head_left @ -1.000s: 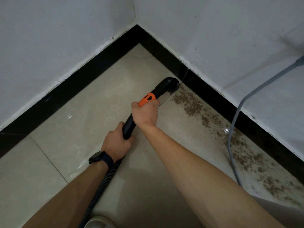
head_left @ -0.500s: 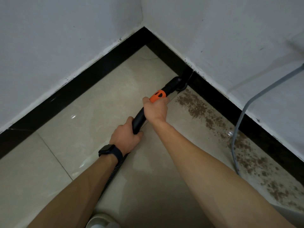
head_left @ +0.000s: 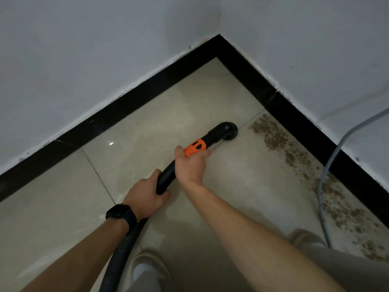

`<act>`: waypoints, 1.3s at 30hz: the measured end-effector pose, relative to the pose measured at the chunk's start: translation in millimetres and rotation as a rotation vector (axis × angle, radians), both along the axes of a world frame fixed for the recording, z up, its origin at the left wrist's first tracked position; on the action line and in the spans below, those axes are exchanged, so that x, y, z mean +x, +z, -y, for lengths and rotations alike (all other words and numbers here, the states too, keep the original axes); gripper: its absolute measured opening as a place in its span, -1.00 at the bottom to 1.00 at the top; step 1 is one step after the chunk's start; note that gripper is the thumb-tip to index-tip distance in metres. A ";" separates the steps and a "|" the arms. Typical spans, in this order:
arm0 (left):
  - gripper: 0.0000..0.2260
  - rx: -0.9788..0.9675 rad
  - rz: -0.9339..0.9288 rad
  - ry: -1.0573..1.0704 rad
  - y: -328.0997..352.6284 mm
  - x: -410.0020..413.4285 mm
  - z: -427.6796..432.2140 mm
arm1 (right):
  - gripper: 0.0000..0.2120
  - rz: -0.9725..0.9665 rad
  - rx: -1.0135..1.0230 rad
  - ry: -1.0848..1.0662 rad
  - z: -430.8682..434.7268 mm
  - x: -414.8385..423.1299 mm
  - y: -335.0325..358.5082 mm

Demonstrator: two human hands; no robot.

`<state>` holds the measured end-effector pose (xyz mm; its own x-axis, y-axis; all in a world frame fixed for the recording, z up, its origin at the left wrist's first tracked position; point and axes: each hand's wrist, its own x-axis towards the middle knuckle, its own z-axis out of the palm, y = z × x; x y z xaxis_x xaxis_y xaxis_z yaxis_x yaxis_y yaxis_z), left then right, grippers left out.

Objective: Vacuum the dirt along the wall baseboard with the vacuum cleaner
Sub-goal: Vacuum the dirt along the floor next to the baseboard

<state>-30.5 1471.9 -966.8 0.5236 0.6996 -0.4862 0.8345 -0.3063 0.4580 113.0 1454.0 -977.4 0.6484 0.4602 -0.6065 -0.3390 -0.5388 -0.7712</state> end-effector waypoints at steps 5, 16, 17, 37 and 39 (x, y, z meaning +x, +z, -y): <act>-0.76 -0.014 -0.031 0.018 1.4 -21.6 6.6 | -0.54 -0.020 -0.017 -0.007 5.1 -22.1 1.8; -0.73 0.028 -0.077 0.024 5.4 -50.6 22.9 | -0.48 -0.076 -0.038 0.032 19.6 -46.9 9.9; -0.73 0.029 -0.088 0.026 5.4 -53.5 25.6 | -0.48 -0.084 -0.037 0.037 22.1 -49.9 9.6; -0.80 -0.073 0.045 0.093 4.5 36.5 4.9 | -0.52 0.027 -0.071 0.065 -2.0 38.4 10.8; -0.81 -0.082 0.052 0.092 4.7 46.1 3.6 | -0.51 0.035 -0.074 0.059 -3.7 47.4 10.6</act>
<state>15.6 1468.3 -962.1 0.4850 0.7050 -0.5175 0.8318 -0.1893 0.5217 160.4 1457.7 -966.8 0.6429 0.4530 -0.6177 -0.2780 -0.6134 -0.7393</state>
